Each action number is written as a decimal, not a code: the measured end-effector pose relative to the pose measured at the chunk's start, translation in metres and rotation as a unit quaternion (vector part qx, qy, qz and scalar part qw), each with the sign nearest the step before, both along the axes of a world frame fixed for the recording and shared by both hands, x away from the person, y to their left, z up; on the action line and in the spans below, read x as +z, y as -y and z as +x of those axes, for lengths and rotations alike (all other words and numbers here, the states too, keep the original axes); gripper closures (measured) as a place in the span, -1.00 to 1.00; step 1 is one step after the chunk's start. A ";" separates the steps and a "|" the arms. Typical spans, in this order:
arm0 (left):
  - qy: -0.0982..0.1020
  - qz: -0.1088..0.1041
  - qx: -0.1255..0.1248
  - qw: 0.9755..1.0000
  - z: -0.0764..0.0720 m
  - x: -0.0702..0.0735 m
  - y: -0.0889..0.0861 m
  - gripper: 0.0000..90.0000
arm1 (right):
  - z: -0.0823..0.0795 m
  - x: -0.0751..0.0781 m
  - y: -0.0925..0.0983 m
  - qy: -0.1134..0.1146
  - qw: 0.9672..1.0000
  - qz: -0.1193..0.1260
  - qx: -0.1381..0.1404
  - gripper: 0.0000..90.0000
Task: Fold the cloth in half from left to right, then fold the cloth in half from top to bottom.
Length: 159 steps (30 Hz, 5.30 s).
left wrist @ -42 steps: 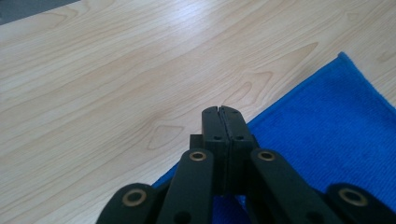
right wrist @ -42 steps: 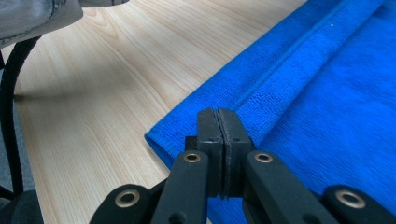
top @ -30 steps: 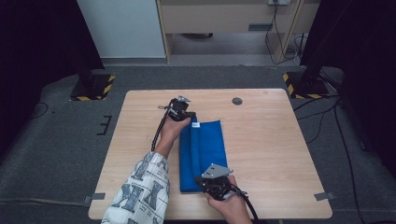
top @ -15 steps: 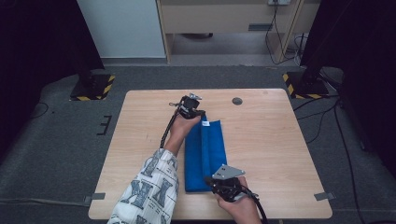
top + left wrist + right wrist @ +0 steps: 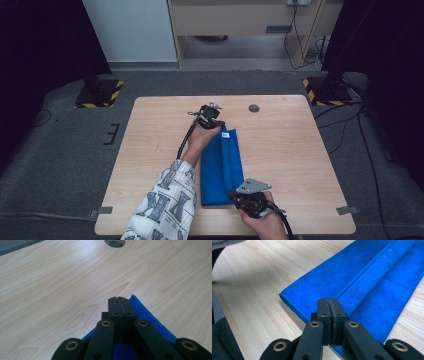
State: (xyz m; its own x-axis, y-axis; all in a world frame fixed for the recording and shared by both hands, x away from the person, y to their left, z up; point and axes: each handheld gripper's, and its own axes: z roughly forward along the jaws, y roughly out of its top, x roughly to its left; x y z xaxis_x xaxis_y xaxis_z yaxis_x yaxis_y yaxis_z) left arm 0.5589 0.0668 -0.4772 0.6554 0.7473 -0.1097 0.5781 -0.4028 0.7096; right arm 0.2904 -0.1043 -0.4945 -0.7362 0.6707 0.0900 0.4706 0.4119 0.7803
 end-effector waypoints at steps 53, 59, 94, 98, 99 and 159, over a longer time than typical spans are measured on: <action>0.038 -0.014 -0.008 0.999 -0.016 0.017 0.019 -0.17 | 0.020 -0.007 0.044 -0.036 0.995 -0.016 -0.089 -0.42; 0.040 -0.008 -0.018 0.999 -0.019 0.021 0.018 -0.46 | 0.027 -0.006 0.046 -0.033 0.995 -0.009 -0.098 -0.57; 0.056 -0.004 0.005 0.998 -0.075 0.024 -0.052 -0.79 | 0.093 -0.004 0.040 -0.018 0.995 -0.003 -0.100 -0.74; 0.058 0.005 0.000 0.998 -0.081 0.021 -0.058 -0.79 | 0.101 0.000 0.039 -0.013 0.995 0.003 -0.101 -0.74; 0.058 0.006 -0.001 0.998 -0.082 0.020 -0.060 -0.78 | 0.104 0.001 0.039 -0.011 0.995 0.004 -0.103 -0.73; -0.001 0.033 0.038 0.999 -0.027 -0.028 -0.063 -0.50 | 0.274 -0.033 0.011 -0.081 0.989 -0.012 -0.121 -0.05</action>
